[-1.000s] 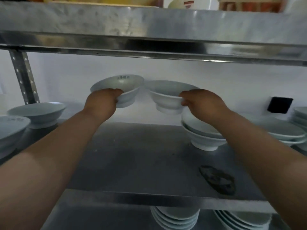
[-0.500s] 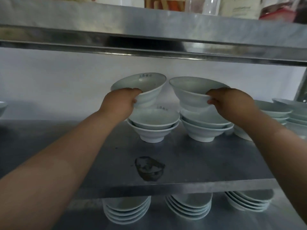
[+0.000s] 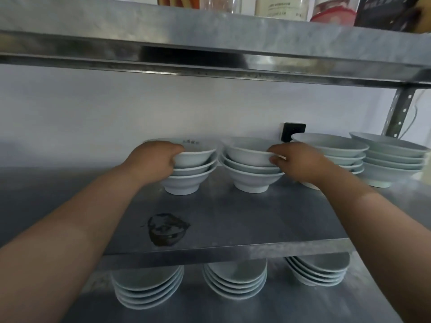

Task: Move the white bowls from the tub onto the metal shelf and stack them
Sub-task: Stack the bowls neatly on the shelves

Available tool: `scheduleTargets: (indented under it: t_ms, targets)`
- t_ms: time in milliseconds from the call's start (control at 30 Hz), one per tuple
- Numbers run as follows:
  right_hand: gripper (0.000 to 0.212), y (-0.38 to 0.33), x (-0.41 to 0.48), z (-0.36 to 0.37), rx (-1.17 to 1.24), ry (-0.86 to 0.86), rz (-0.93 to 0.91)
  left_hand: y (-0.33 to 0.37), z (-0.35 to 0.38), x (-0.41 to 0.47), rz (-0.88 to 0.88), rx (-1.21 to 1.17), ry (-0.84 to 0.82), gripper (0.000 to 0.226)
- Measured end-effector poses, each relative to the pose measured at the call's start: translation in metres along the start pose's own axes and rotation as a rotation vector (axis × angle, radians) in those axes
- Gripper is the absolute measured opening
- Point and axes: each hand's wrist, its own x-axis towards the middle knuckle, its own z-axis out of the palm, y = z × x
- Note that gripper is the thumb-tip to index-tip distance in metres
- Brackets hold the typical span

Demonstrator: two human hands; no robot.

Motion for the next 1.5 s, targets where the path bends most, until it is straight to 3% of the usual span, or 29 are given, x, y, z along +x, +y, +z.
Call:
scheduleTargets:
  t_ms: [67, 233, 367, 633, 833, 1133, 1300, 1500]
  targets:
    - [0.026, 0.004, -0.001, 0.004, 0.174, -0.043, 0.014, -0.001, 0.000, -0.002, 0.004, -0.057, -0.033, 0.029]
    - [0.055, 0.010, 0.005, 0.040, 0.087, 0.109, -0.126, 0.001, 0.016, -0.013, 0.076, -0.086, 0.125, 0.035]
    - [0.050, 0.020, 0.010, 0.049, 0.106, 0.175, -0.191, 0.006, 0.020, -0.012, 0.070, -0.045, 0.204, 0.040]
    - [0.044, 0.032, 0.019, 0.033, 0.125, 0.109, -0.176, 0.013, 0.020, -0.012, 0.030, -0.044, 0.190, 0.047]
    - [0.012, 0.037, 0.019, 0.027, 0.210, 0.006, -0.220, 0.057, 0.017, -0.013, 0.202, -0.045, 0.417, 0.036]
    - [0.013, 0.034, 0.023, 0.001, 0.262, 0.280, -0.190, 0.134, 0.047, 0.027, 0.220, -0.023, 0.110, 0.060]
    - [0.022, 0.039, 0.012, -0.022, 0.196, 0.361, -0.221, 0.150, 0.036, 0.054, 0.152, -0.083, 0.020, 0.044]
    - [0.018, 0.050, -0.019, -0.046, 0.171, 0.458, -0.176, 0.153, 0.037, 0.067, 0.195, -0.027, -0.185, 0.016]
